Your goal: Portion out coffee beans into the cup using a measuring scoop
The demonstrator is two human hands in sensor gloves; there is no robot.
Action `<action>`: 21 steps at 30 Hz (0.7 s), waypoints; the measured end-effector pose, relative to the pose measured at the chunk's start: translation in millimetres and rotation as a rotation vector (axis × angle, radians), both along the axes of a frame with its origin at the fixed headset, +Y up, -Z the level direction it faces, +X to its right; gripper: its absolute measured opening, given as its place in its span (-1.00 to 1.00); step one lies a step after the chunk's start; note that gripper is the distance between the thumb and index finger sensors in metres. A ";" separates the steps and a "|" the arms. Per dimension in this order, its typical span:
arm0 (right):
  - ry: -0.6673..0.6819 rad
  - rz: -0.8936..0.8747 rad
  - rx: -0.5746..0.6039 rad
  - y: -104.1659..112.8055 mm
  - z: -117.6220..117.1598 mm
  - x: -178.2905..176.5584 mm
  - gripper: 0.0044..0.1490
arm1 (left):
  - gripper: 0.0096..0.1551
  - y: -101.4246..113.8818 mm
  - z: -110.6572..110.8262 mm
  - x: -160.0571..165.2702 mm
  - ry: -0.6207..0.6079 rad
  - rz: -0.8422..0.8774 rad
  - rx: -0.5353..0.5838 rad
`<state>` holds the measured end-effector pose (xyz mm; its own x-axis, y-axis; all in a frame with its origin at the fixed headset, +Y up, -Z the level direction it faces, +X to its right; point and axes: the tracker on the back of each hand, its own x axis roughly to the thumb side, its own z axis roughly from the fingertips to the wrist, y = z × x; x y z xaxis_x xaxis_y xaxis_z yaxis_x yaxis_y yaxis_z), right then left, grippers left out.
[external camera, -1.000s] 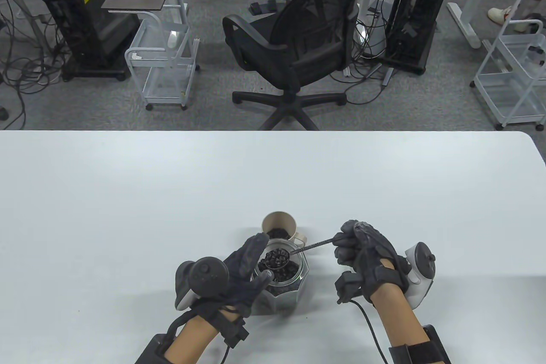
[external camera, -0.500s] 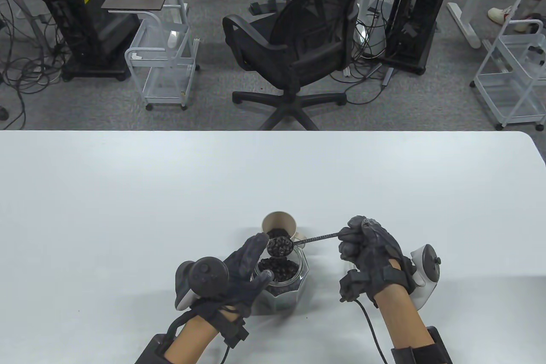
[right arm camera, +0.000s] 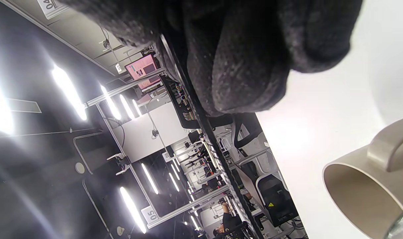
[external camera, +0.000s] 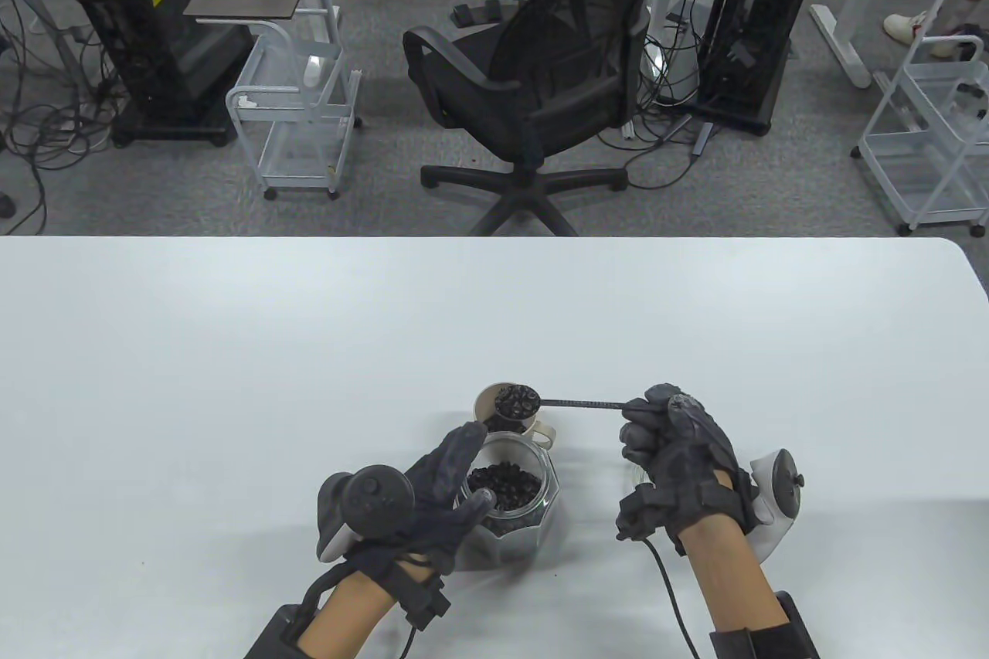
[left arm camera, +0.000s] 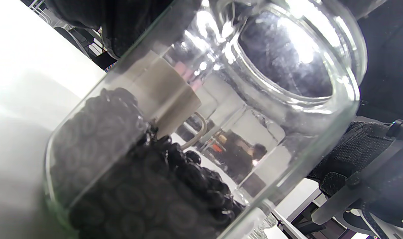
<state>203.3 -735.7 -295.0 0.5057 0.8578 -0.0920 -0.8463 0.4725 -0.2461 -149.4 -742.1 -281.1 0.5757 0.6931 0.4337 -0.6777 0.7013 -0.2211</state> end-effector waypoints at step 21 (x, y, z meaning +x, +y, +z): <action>0.062 0.512 0.200 2.4 -12.0 -14.4 -0.47 | 0.07 -0.5 -0.1 0.1 -0.001 0.002 -0.002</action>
